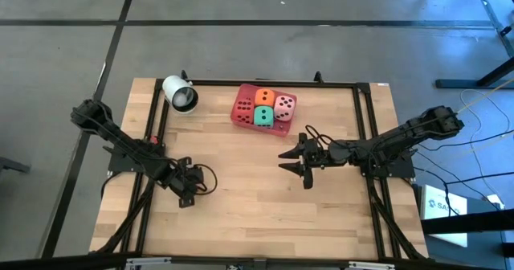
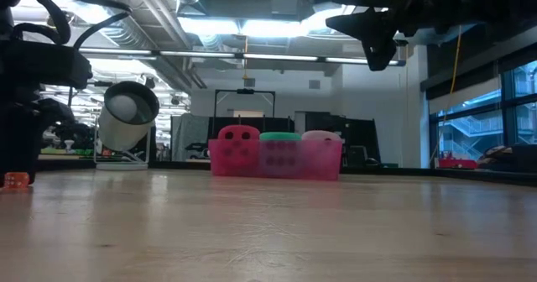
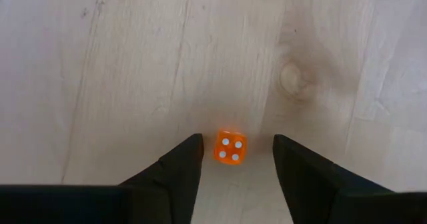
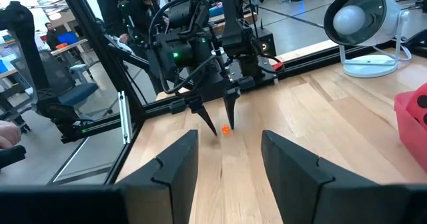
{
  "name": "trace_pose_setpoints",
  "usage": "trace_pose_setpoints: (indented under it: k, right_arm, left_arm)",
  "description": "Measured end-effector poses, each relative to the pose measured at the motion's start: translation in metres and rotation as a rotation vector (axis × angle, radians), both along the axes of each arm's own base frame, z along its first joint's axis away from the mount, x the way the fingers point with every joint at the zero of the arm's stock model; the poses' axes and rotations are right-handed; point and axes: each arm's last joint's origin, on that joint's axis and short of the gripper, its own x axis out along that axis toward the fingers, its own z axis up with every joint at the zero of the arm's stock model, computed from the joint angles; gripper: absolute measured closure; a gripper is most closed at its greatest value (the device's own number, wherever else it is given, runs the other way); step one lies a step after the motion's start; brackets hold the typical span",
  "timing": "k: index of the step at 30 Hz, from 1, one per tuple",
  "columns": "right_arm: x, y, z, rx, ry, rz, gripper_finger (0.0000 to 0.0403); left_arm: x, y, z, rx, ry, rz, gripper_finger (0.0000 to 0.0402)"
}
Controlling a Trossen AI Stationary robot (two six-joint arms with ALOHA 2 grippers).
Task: Pick & Place Dice
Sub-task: Put the orange die into the pink bin
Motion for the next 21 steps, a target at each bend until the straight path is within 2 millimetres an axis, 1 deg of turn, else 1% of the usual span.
trace_pose_setpoints:
  k: [11, 17, 21]
  right_arm:
    - [0.0, 0.0001, 0.0001, 0.0, 0.0, 0.003, 0.0238]
    - [0.0, 0.0001, 0.0001, 0.001, 0.0, 0.004, 0.0238]
    - [0.0, 0.0003, 0.0001, 0.001, 0.0, 0.008, 0.0238]
  left_arm:
    - [-0.0003, 0.0003, -0.0005, 0.002, 0.004, 0.001, 0.0305]
    - [-0.0003, 0.0, -0.0005, -0.006, 0.006, -0.002, 0.0341]
    - [-0.0004, -0.0001, -0.0005, -0.01, 0.009, -0.003, 0.0359]
